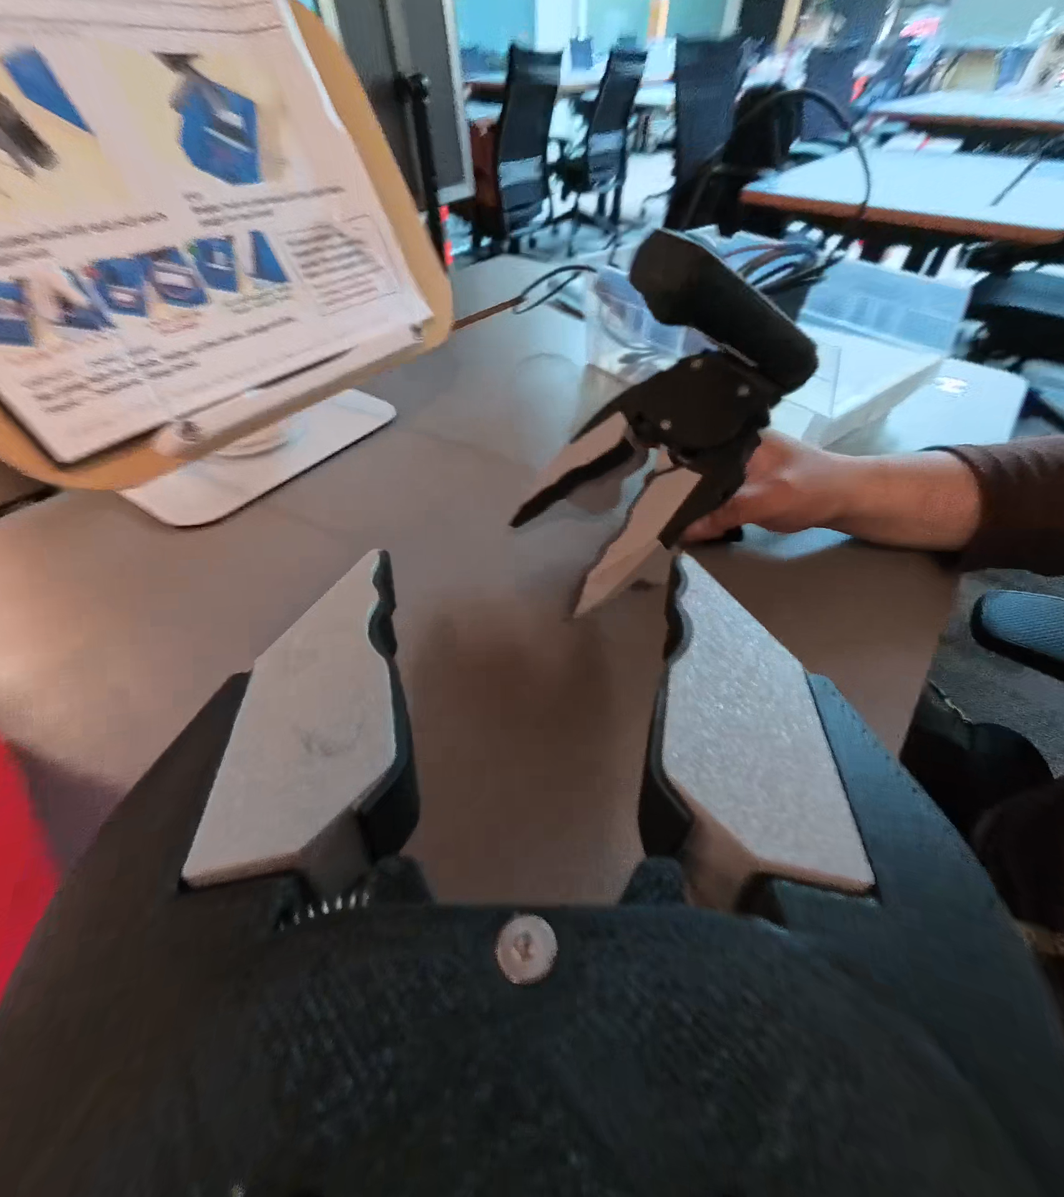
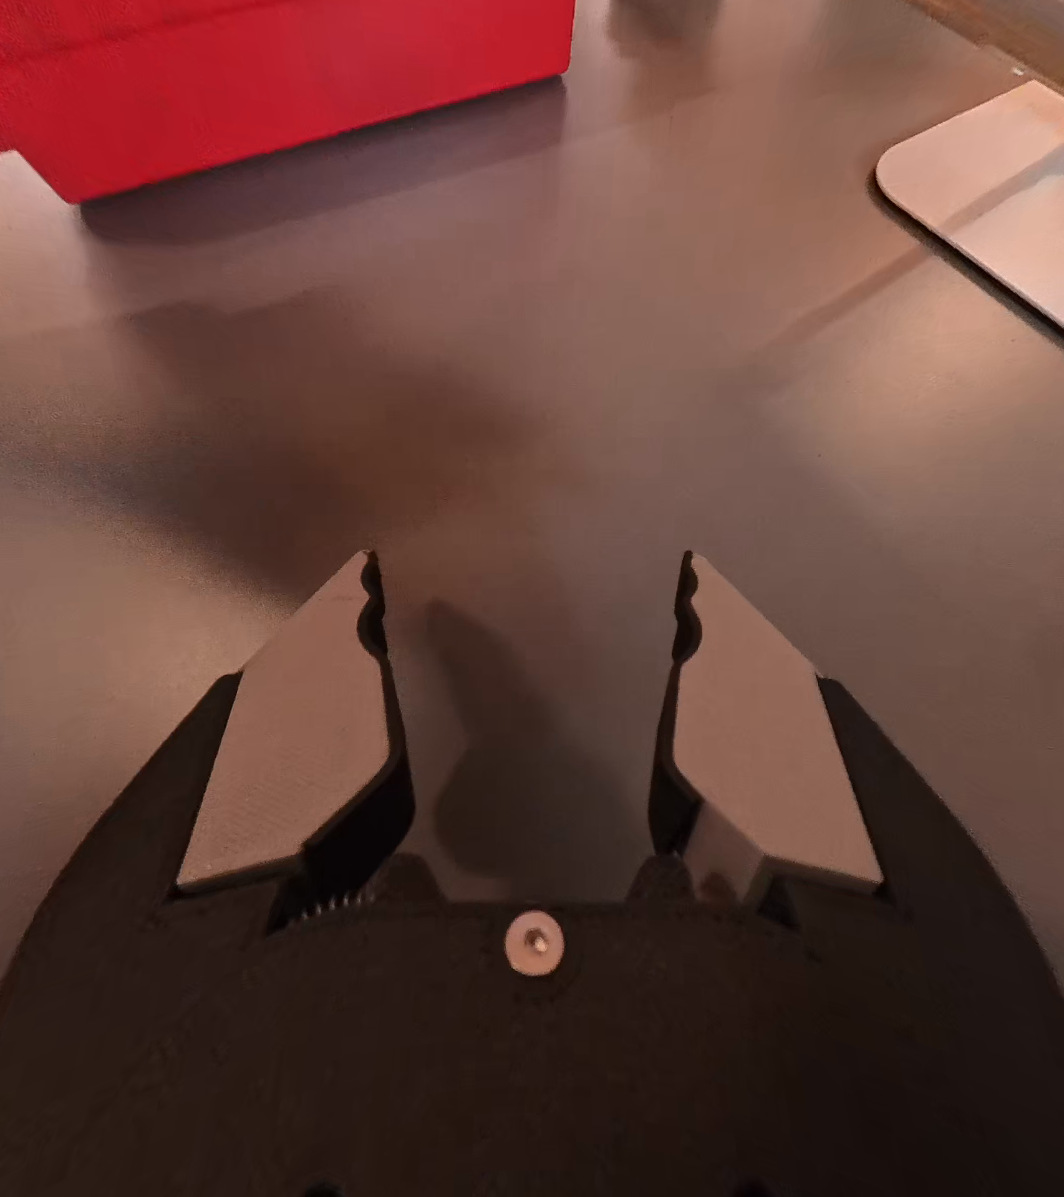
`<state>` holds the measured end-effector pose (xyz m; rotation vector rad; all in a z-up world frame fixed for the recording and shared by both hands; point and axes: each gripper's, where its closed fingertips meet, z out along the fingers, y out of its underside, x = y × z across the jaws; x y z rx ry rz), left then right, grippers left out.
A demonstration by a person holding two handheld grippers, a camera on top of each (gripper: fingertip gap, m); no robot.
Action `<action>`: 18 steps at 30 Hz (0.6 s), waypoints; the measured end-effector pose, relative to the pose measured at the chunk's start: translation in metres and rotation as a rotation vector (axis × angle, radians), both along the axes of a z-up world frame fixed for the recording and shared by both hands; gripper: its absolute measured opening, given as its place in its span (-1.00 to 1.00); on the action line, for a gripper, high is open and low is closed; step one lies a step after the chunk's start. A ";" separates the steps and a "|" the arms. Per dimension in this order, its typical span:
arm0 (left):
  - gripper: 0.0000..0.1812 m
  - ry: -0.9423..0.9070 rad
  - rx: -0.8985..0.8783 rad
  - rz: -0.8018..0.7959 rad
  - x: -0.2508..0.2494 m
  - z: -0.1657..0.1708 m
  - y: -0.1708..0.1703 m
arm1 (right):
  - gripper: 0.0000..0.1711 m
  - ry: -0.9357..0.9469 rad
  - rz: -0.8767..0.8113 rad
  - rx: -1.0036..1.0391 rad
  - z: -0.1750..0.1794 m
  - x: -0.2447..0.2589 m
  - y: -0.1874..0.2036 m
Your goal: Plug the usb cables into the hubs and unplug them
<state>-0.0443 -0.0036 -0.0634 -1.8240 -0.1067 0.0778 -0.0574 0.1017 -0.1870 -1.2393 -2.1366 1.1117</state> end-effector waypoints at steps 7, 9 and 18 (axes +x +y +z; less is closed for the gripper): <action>-0.03 -0.067 -0.483 0.491 -0.163 0.026 -0.077 | 0.02 -0.014 0.009 -0.028 0.000 0.000 -0.001; -0.01 -0.194 -0.618 0.626 -0.212 0.003 -0.100 | 0.03 -0.018 0.022 -0.008 -0.002 0.001 -0.003; -0.24 -0.675 -0.857 0.975 -0.299 -0.090 -0.120 | 0.03 -0.026 0.049 0.027 -0.006 0.003 -0.008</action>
